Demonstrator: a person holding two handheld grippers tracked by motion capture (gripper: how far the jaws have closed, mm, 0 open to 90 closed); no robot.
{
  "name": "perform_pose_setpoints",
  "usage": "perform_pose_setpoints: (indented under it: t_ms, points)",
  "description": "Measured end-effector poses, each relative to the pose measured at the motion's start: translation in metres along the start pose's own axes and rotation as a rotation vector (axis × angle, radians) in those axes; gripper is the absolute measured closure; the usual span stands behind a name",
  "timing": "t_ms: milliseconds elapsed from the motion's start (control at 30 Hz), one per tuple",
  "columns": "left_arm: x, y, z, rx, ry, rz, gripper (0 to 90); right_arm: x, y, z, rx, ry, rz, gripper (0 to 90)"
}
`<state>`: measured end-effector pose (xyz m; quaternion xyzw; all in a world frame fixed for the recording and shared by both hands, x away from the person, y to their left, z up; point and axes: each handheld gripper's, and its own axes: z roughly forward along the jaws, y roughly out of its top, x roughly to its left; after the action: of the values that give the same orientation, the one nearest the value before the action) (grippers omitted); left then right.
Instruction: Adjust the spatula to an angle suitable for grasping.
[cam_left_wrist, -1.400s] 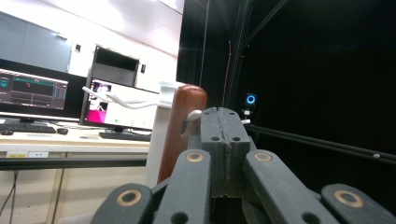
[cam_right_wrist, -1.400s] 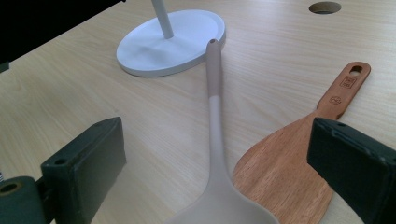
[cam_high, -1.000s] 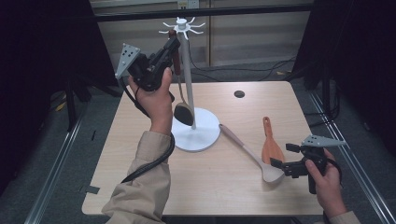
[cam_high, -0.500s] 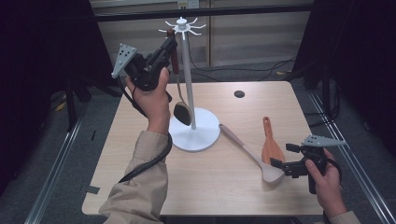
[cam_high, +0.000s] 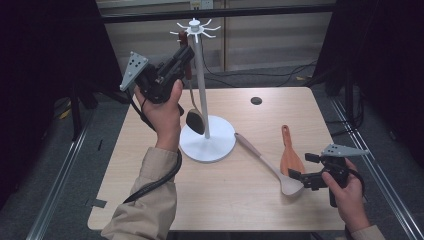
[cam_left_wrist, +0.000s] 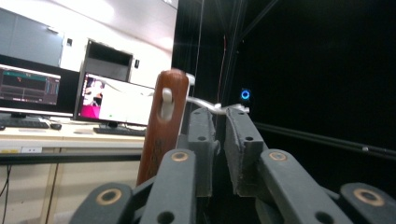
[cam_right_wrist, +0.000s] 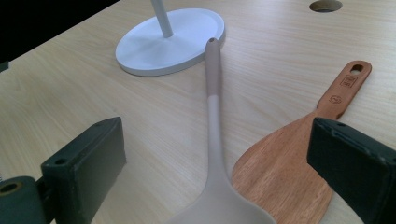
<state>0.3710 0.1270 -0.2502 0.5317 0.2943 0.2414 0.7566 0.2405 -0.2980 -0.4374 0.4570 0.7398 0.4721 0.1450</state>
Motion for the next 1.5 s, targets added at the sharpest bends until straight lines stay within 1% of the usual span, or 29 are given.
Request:
perform_pose_setpoints:
  t_ms: [33, 133, 200, 367, 400, 467, 567, 600, 667, 700, 767, 800, 867, 900, 967, 1000, 1100, 1133, 1167, 1200, 1233, 1333, 1367, 1433, 1467, 1500]
  points:
    - [-0.001, -0.001, -0.002, 0.008, 0.002, 0.013, 79.3, 0.0, 0.0, 0.001, 0.001, 0.002, -0.004, 3.9]
    - [-0.001, -0.005, -0.007, 0.026, 0.001, 0.032, 75.8, 0.002, 0.002, 0.004, 0.005, -0.001, -0.012, 4.8]
    - [-0.001, -0.009, -0.01, 0.029, -0.006, 0.027, 73.7, 0.003, 0.004, 0.006, 0.008, 0.001, -0.018, 4.9]
    - [0.0, -0.021, -0.02, 0.039, -0.001, 0.021, 69.9, 0.005, 0.007, 0.012, 0.01, 0.01, -0.029, 5.0]
    - [0.001, -0.023, -0.022, 0.045, -0.001, 0.025, 69.7, 0.005, 0.008, 0.013, 0.012, 0.009, -0.029, 5.0]
    - [0.001, -0.029, -0.025, 0.053, -0.001, 0.017, 68.3, 0.005, 0.009, 0.016, 0.014, 0.016, -0.031, 5.1]
    - [0.002, -0.039, -0.029, 0.078, 0.002, 0.014, 66.0, 0.005, 0.01, 0.019, 0.021, 0.019, -0.029, 5.2]
    - [0.003, -0.042, -0.03, 0.085, 0.007, 0.016, 65.2, 0.005, 0.011, 0.021, 0.021, 0.021, -0.035, 5.2]
    - [0.004, -0.047, -0.033, 0.097, 0.007, 0.016, 64.6, 0.005, 0.012, 0.022, 0.024, 0.02, -0.035, 5.4]
    - [0.004, -0.049, -0.034, 0.104, 0.014, 0.017, 63.9, 0.005, 0.013, 0.024, 0.02, 0.021, -0.04, 5.4]
    - [0.005, -0.054, -0.037, 0.111, 0.019, 0.009, 62.5, 0.005, 0.014, 0.025, 0.022, 0.021, -0.038, 5.7]
    - [0.005, -0.056, -0.04, 0.122, 0.018, 0.012, 61.4, 0.005, 0.014, 0.027, 0.023, 0.018, -0.038, 6.0]
    - [0.006, -0.06, -0.043, 0.129, 0.022, 0.008, 60.0, 0.005, 0.016, 0.029, 0.02, 0.016, -0.031, 6.6]
    - [0.006, -0.063, -0.045, 0.138, 0.021, 0.002, 59.4, 0.005, 0.016, 0.03, 0.019, 0.021, -0.033, 6.6]
    - [0.007, -0.068, -0.049, 0.15, 0.018, 0.003, 58.0, 0.006, 0.017, 0.032, 0.017, 0.022, -0.037, 7.0]
    - [0.007, -0.069, -0.05, 0.15, 0.021, -0.009, 56.8, 0.007, 0.018, 0.034, 0.023, 0.023, -0.037, 7.2]
    - [0.009, -0.076, -0.054, 0.172, 0.02, -0.014, 53.4, 0.008, 0.019, 0.037, 0.03, 0.016, -0.041, 8.1]
    - [0.009, -0.078, -0.056, 0.182, 0.023, -0.007, 52.5, 0.008, 0.019, 0.038, 0.034, 0.011, -0.039, 8.3]
    - [0.009, -0.083, -0.058, 0.193, 0.017, -0.012, 51.3, 0.008, 0.019, 0.039, 0.034, 0.008, -0.036, 8.5]
    - [0.009, -0.086, -0.06, 0.209, 0.024, -0.014, 49.1, 0.008, 0.019, 0.04, 0.032, 0.007, -0.039, 8.8]
    - [0.009, -0.089, -0.061, 0.214, 0.033, -0.015, 47.9, 0.008, 0.019, 0.04, 0.03, 0.003, -0.038, 9.0]
    - [0.01, -0.098, -0.066, 0.237, 0.034, -0.025, 45.2, 0.008, 0.019, 0.041, 0.031, -0.016, -0.031, 9.7]
    - [0.011, -0.101, -0.068, 0.248, 0.036, -0.021, 44.1, 0.008, 0.019, 0.04, 0.032, -0.025, -0.027, 10.1]
    - [0.011, -0.107, -0.072, 0.27, 0.051, -0.026, 40.8, 0.007, 0.02, 0.04, 0.029, -0.046, -0.019, 10.7]
    - [0.012, -0.109, -0.074, 0.279, 0.053, -0.023, 39.3, 0.006, 0.02, 0.039, 0.025, -0.048, -0.015, 10.9]
    - [0.012, -0.112, -0.075, 0.282, 0.061, -0.032, 38.2, 0.006, 0.02, 0.039, 0.021, -0.048, -0.009, 11.2]
